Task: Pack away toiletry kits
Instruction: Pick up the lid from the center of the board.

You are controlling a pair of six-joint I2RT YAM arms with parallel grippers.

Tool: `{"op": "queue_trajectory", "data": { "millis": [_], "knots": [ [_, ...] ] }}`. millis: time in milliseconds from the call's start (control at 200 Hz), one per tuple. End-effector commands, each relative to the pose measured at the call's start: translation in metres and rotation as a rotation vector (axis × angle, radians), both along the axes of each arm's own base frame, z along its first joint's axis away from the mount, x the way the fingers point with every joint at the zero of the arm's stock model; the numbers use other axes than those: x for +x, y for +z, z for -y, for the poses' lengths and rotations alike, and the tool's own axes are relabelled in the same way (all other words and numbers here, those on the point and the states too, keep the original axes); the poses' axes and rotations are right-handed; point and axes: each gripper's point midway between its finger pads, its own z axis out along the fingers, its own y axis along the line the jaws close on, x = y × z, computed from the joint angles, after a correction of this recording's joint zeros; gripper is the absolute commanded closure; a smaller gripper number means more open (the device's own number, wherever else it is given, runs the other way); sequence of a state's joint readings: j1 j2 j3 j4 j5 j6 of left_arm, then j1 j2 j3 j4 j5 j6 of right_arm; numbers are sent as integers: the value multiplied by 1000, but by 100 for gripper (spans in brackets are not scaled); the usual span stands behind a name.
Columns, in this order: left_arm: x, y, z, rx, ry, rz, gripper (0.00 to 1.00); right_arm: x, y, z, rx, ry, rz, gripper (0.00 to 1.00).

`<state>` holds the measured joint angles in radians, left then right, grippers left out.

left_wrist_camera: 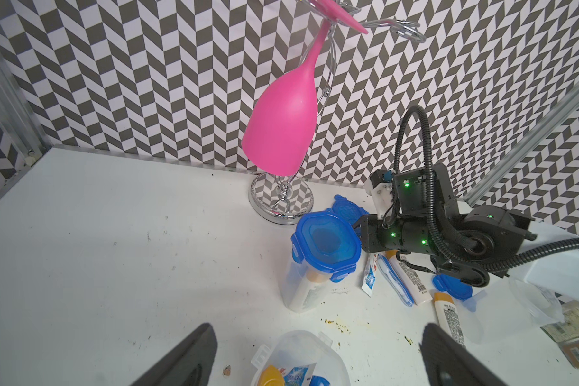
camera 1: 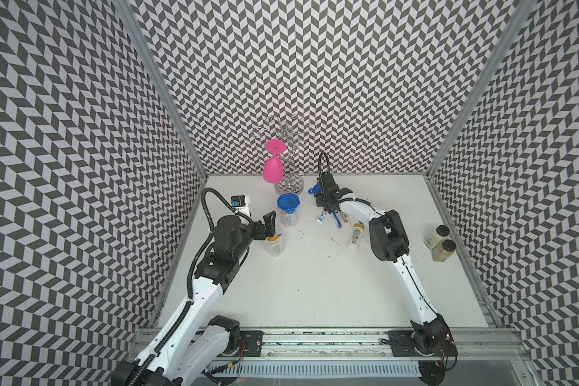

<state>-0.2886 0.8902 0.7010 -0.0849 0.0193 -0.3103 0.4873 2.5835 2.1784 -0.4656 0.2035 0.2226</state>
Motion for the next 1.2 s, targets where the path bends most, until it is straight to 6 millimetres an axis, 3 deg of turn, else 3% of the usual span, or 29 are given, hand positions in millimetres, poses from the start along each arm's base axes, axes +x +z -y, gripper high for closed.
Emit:
{"op": "queue_trajectory", "data": {
  "millis": [0,115,305,571,846,986,1197],
  "knots": [
    [-2,14,-2,2,10,31,3,-52,-66,29,-130,46,-250,90],
    [-2,14,-1,2,5,30,3,-60,-53,40,-95,40,-233,93],
    [-2,16,-1,2,6,29,3,-67,-15,50,-57,74,-188,97],
    [0,18,-3,-7,24,18,4,-93,63,38,24,233,-35,100],
    [12,-10,-30,-37,124,-149,5,-140,127,28,100,384,87,100],
    [12,-8,-35,-37,141,-149,5,-165,152,20,136,471,127,100],
    [13,-5,-43,-114,179,-167,5,-237,226,-23,193,740,275,100]
  ]
}}
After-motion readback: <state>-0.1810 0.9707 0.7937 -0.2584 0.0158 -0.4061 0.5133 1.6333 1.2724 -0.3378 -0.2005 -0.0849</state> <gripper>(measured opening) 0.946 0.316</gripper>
